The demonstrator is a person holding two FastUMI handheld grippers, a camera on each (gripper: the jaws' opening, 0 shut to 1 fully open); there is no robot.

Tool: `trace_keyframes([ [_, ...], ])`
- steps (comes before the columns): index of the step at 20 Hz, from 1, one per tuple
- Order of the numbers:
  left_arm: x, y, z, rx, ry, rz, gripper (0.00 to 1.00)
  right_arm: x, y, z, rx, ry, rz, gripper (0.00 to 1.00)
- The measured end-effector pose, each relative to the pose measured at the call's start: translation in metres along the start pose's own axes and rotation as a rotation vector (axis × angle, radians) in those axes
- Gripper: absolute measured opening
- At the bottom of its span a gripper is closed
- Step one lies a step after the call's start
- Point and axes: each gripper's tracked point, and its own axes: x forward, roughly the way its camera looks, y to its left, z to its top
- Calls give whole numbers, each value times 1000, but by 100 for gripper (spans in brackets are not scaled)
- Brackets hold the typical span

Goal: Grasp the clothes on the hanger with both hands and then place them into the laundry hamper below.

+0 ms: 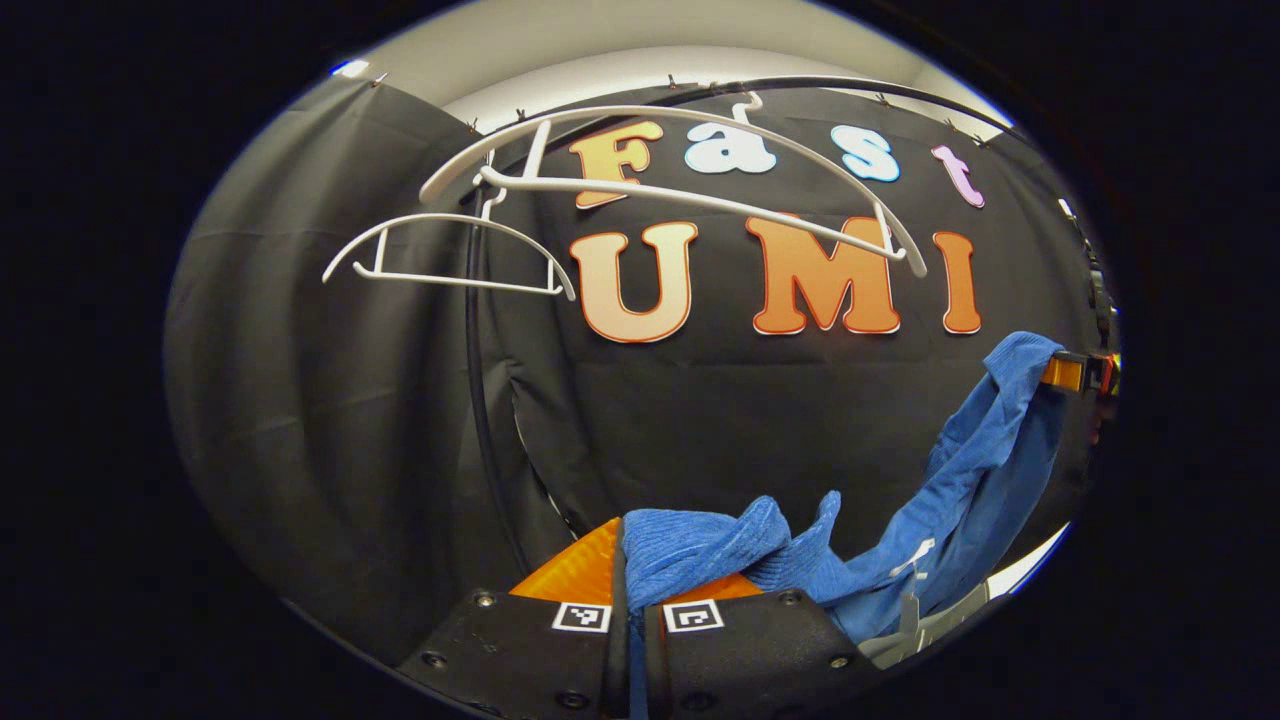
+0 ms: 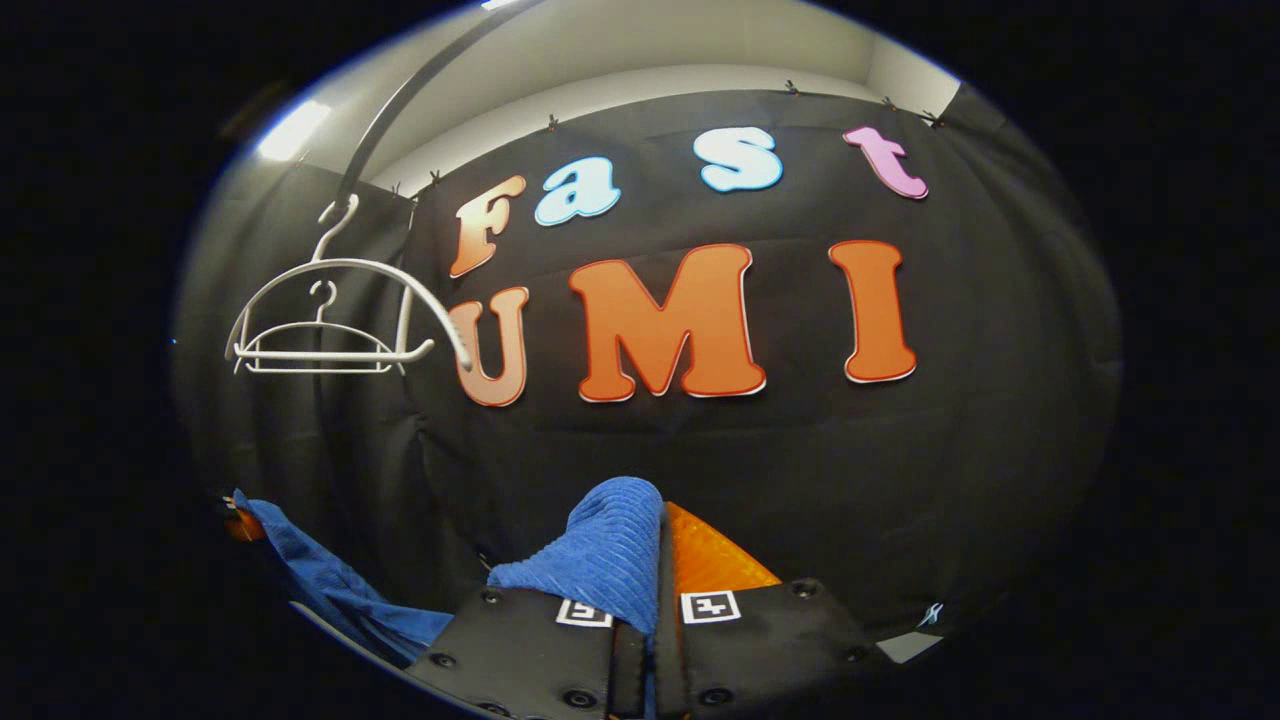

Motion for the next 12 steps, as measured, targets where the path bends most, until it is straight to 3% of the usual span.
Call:
trace_keyframes([
  [5, 14, -29, -21, -56, 33, -60, 6, -2, 70, -45, 112, 132, 147, 17],
  [8, 21, -45, -59, -68, 118, -97, 6, -3, 106, -119, 173, 307, 196, 17],
  [12, 24, -74, -141, -152, 345, -181, 6, -10, 124, -216, 169, 528, 216, 18],
])
